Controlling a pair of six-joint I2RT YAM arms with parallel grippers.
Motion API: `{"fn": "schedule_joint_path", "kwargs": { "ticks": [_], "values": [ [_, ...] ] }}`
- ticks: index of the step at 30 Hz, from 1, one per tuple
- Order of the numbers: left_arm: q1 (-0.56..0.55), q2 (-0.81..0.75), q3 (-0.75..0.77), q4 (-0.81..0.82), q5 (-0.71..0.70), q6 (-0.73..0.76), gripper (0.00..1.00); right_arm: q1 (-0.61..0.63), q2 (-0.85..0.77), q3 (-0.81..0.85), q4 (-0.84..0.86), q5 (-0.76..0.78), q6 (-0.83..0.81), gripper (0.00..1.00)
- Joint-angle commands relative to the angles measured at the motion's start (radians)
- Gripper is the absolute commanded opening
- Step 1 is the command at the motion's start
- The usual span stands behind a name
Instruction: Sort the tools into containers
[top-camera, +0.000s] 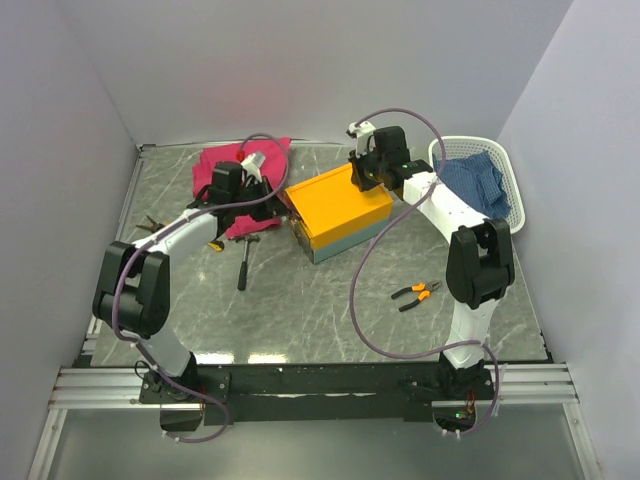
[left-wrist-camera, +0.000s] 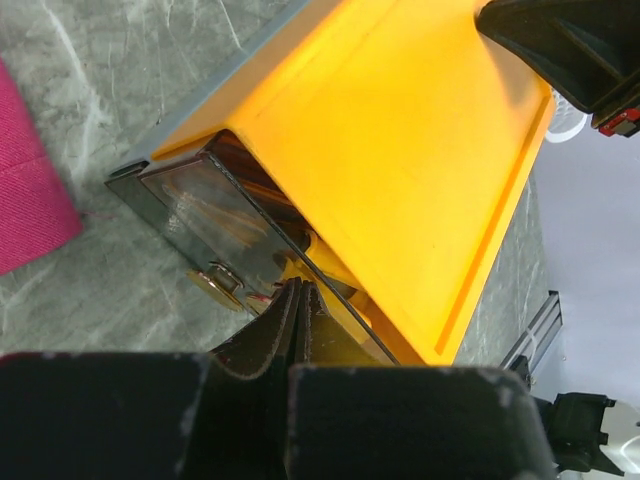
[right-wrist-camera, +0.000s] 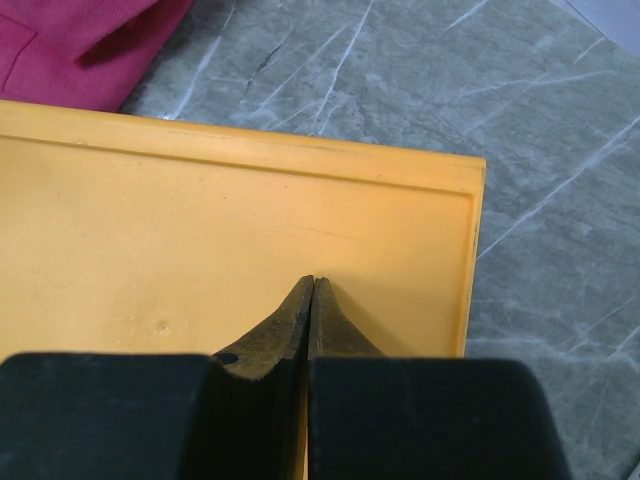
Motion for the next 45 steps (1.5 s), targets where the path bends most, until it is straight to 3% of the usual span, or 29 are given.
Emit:
{"fn": "schedule_joint_path", "kwargs": {
  "ticks": [1, 9, 10, 12, 13, 14, 16, 19, 24, 29, 32, 45],
  "values": [
    [-0.019, 0.022, 0.062, 0.029, -0.005, 0.054, 0.01, 0.024, 0.03, -0.054, -0.146, -0.027, 0.007, 0.0],
    [-0.022, 0.038, 0.114, -0.032, -0.017, 0.086, 0.01, 0.027, 0.03, -0.065, -0.143, -0.021, 0.003, 0.0],
    [-0.022, 0.027, 0.113, -0.052, -0.022, 0.091, 0.06, 0.027, 0.027, -0.067, -0.141, -0.02, 0.002, 0.0],
    [-0.019, -0.008, 0.087, -0.102, -0.031, 0.106, 0.22, 0.027, 0.025, -0.07, -0.14, -0.013, 0.002, 0.0],
    [-0.017, -0.054, 0.073, -0.113, -0.04, 0.108, 0.5, 0.028, 0.024, -0.07, -0.138, -0.012, 0.0, 0.0],
    [-0.014, -0.08, 0.056, -0.124, -0.063, 0.105, 0.59, 0.027, 0.024, -0.071, -0.14, -0.009, -0.001, 0.0],
    [-0.013, -0.148, 0.004, -0.147, -0.087, 0.099, 0.76, 0.027, 0.024, -0.071, -0.14, -0.007, -0.004, 0.0],
    [-0.006, -0.196, -0.064, -0.146, -0.14, 0.077, 0.88, 0.027, 0.025, -0.071, -0.143, -0.007, -0.004, 0.0],
    [0.027, -0.159, -0.143, -0.075, -0.103, -0.031, 0.87, 0.027, 0.03, -0.071, -0.147, 0.005, -0.009, 0.0],
    [0.07, -0.096, -0.173, -0.02, -0.1, -0.11, 0.77, 0.028, 0.018, -0.085, -0.143, 0.026, -0.02, 0.0],
    [0.072, -0.062, -0.179, 0.026, -0.042, -0.113, 0.76, 0.032, 0.005, -0.105, -0.135, 0.04, -0.029, 0.0],
    [0.043, 0.074, -0.105, 0.049, -0.035, -0.154, 0.76, 0.032, 0.007, -0.113, -0.13, 0.045, -0.032, 0.0]
  ]
}}
